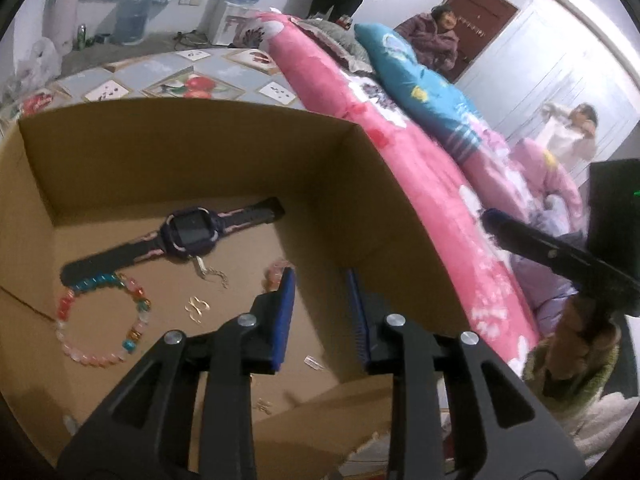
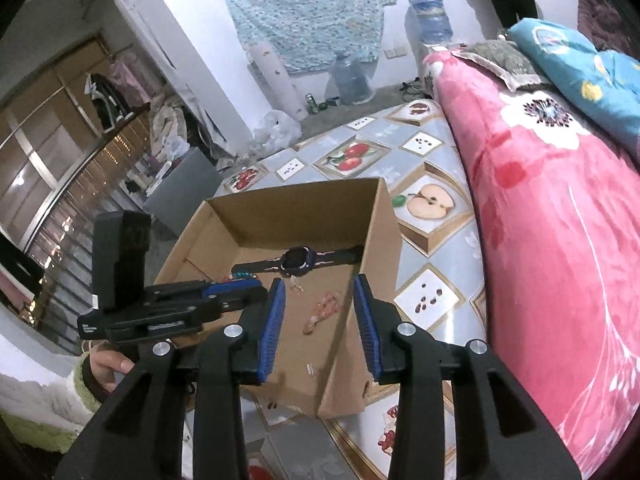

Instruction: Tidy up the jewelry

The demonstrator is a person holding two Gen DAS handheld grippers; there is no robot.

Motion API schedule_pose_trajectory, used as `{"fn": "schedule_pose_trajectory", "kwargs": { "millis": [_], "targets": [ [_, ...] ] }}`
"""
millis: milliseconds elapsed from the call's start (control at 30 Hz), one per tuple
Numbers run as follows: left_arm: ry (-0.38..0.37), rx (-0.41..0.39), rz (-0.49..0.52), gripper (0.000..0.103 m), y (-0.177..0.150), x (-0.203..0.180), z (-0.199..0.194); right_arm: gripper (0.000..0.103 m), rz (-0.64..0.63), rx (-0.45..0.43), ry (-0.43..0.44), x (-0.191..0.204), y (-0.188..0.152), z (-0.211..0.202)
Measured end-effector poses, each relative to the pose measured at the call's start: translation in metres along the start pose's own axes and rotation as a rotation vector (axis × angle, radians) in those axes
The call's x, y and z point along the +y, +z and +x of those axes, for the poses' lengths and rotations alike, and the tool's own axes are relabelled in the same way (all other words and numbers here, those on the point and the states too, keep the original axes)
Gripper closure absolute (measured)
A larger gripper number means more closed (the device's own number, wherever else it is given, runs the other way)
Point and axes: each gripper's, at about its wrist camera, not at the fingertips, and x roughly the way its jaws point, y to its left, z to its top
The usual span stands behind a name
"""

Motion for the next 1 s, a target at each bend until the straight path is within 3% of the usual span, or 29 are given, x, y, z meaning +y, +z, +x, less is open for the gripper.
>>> {"fn": "schedule_pose_trajectory", "kwargs": {
  "millis": [167,267,333,500,600,667,833,1000],
  "targets": [
    [0.022,-0.078,-0.035,0.077,-0.010,0.011,-0.033,0.068,0.040,0.007,0.010,-0.007,-0.010,0.000],
    [0.072,-0.151,-0.028,0.065,-0.020,0.016,-0.064,0.067,0.054,0.005,0.017,-0.005,-0.015,-0.001],
    [0.124,-0.208,-0.025,0.052,-0.028,0.020,-0.089,0.063,0.063,0.010,0.017,-0.003,-0.019,0.000],
    [0.280,-0.328,-0.047,0.034,-0.041,0.037,-0.142,0.059,0.093,0.022,0.006,0.000,-0.028,0.004],
    [0.401,-0.355,-0.091,0.024,-0.049,0.056,-0.157,0.059,0.118,0.034,-0.031,0.000,-0.032,0.010],
    [0.455,-0.330,-0.150,0.023,-0.052,0.075,-0.157,0.056,0.143,0.043,-0.043,-0.001,-0.035,0.015],
    [0.409,-0.232,-0.305,0.022,-0.061,0.114,-0.137,0.052,0.209,0.083,-0.072,-0.006,-0.046,0.030],
    [0.284,-0.179,-0.371,0.022,-0.067,0.120,-0.115,0.050,0.247,0.145,-0.040,-0.005,-0.054,0.047]
  ]
}}
